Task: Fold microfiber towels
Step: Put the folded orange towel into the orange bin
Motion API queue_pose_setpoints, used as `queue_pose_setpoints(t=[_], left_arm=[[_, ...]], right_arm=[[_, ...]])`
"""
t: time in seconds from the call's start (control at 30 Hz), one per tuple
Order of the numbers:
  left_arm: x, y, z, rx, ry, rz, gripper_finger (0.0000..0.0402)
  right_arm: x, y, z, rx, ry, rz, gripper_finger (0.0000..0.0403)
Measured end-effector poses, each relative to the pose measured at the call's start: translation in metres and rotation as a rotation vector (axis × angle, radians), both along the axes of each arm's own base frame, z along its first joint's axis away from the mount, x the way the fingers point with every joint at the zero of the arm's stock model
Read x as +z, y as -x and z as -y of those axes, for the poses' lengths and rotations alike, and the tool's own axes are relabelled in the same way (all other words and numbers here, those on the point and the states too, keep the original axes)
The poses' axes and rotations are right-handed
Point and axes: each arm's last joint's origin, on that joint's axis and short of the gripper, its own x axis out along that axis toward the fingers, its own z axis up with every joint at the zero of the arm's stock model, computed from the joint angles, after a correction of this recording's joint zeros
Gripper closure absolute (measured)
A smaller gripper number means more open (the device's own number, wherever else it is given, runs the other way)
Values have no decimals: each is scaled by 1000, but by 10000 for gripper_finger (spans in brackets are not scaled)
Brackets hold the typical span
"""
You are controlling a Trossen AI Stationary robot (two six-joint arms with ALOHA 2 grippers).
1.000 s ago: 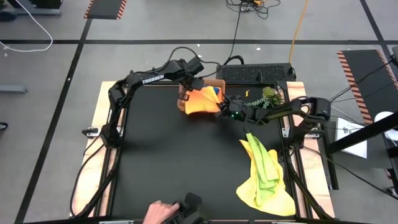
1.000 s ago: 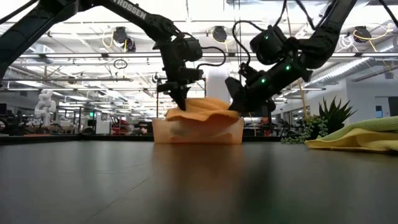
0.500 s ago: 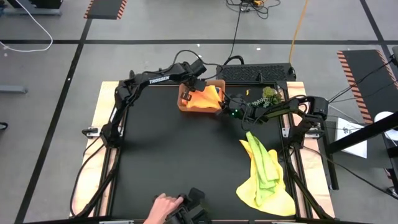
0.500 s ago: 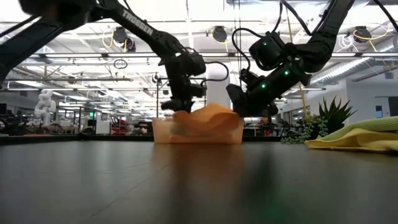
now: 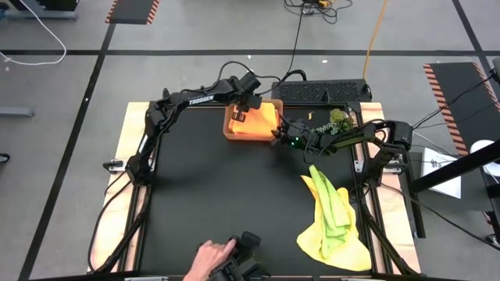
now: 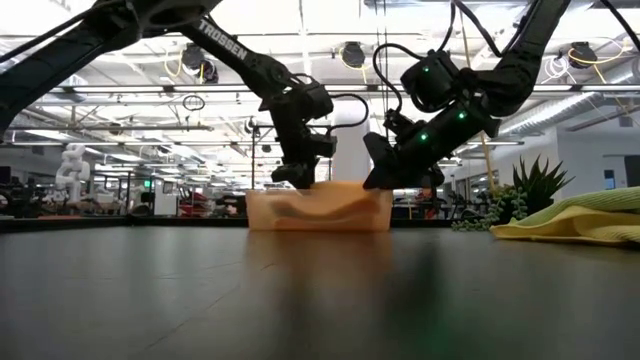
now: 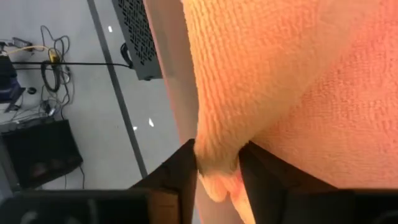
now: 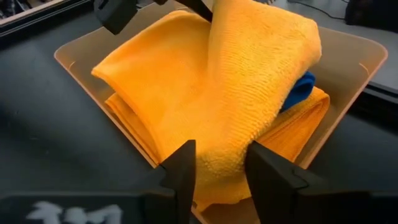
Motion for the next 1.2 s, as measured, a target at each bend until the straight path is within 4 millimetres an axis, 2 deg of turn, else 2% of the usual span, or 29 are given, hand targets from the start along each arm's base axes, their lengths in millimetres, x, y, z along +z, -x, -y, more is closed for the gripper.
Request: queue_pose_setpoints(t=[0.1,0.23,0.33,0.47,0.6,0.67,0.77,0.83,0.97,1.2], left_arm=[[2,-1,2,12,-16,-6,254],[11,-1,8,67,-105,-50,214],[28,1,15,124,-165,-40,188],[60,11,24,188,-159,31,169],[96,30,33,261,-54,174,174],[115,42,38,269,84,281,186],[130,58,48,199,287,430,210],[131,65,56,155,346,511,229],[123,86,74,137,327,663,266],[98,126,106,161,329,985,314]], right_arm=[[3,1,0,5,9,-1,271],[17,3,-1,25,54,12,271],[31,7,-2,41,95,25,271],[46,14,-5,58,130,15,271],[56,20,-7,81,171,-12,270],[61,19,-7,93,210,0,270],[64,16,-3,123,266,38,270],[63,14,5,164,261,67,271],[61,8,30,213,223,74,272],[56,-8,72,279,170,1,301]])
